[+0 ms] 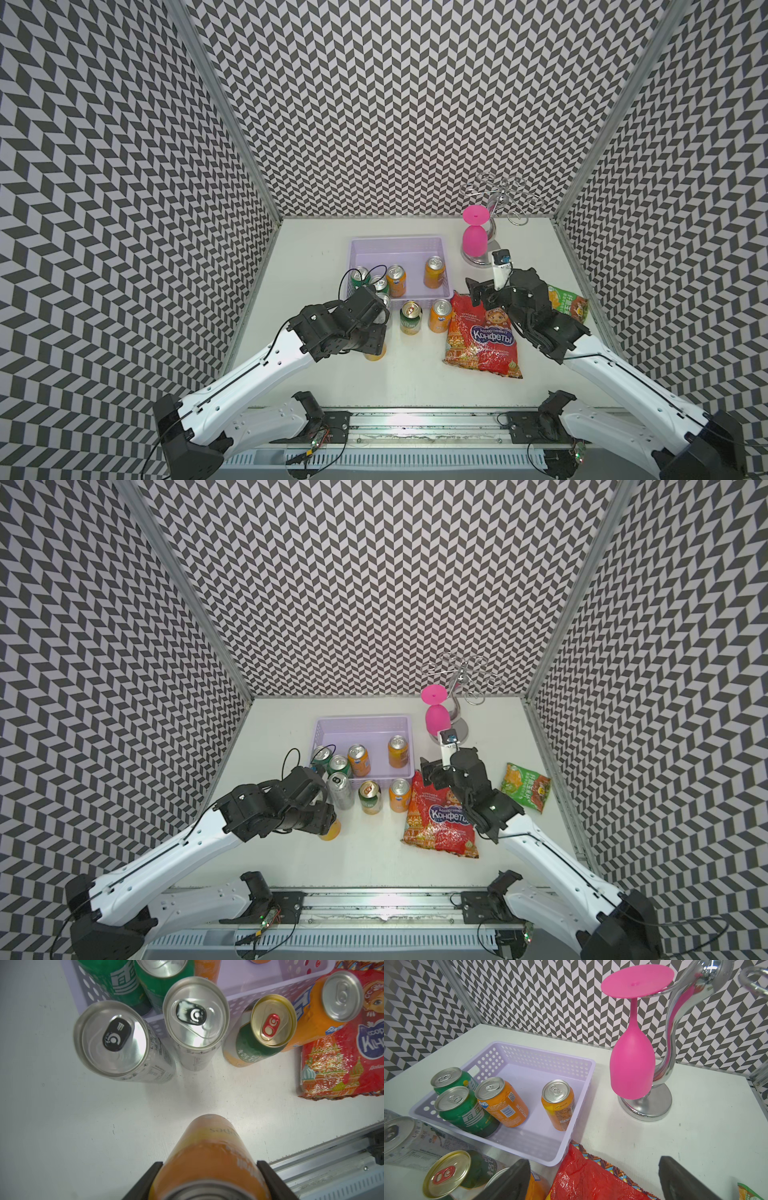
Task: Take out the drinks from the basket
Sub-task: Place the drink at the center of the board.
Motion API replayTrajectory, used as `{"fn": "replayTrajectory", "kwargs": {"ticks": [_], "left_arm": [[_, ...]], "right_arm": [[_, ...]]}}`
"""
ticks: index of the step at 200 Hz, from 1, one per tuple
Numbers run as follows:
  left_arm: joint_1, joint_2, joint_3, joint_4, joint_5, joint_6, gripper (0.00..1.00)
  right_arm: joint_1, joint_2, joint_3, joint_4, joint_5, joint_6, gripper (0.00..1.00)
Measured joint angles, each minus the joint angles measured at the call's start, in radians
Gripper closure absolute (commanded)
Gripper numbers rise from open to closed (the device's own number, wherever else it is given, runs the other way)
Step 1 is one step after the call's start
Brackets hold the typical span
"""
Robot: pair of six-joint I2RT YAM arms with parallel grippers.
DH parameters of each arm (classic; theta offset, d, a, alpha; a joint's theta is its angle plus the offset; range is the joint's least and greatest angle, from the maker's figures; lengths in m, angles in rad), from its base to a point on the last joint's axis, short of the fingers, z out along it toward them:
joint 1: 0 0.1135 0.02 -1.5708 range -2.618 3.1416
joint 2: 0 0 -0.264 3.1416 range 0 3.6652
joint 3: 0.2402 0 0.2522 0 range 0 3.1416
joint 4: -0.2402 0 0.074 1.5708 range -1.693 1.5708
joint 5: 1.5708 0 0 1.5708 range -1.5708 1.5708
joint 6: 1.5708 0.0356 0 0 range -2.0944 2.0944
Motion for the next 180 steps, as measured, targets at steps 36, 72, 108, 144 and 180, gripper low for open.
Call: {"fn": "replayTrajectory", "kwargs": {"ticks": [36,72,108,144,180], "left_arm": [[-0.002,0.0,-0.121,0.097,-0.012,-0.038,0.41],[-0.003,0.0,-0.203,0.164,-0.029,-0.063,0.41],[-0.004,0.001,-0.232,0.216,-0.04,-0.083,0.4],[-0.004,0.002,-0.254,0.248,-0.063,-0.103,0.39],[-0.004,0.032,-0.263,0.257,-0.085,-0.118,0.38]], "right_arm": [[0.0,0.0,0.0,0.0,0.0,0.0,0.0],[0.0,0.0,0.0,0.0,0.0,0.0,0.0],[0.0,0.0,0.0,0.0,0.0,0.0,0.0],[0.0,0.0,0.0,0.0,0.0,0.0,0.0],[0.0,0.0,0.0,0.0,0.0,0.0,0.0]]}}
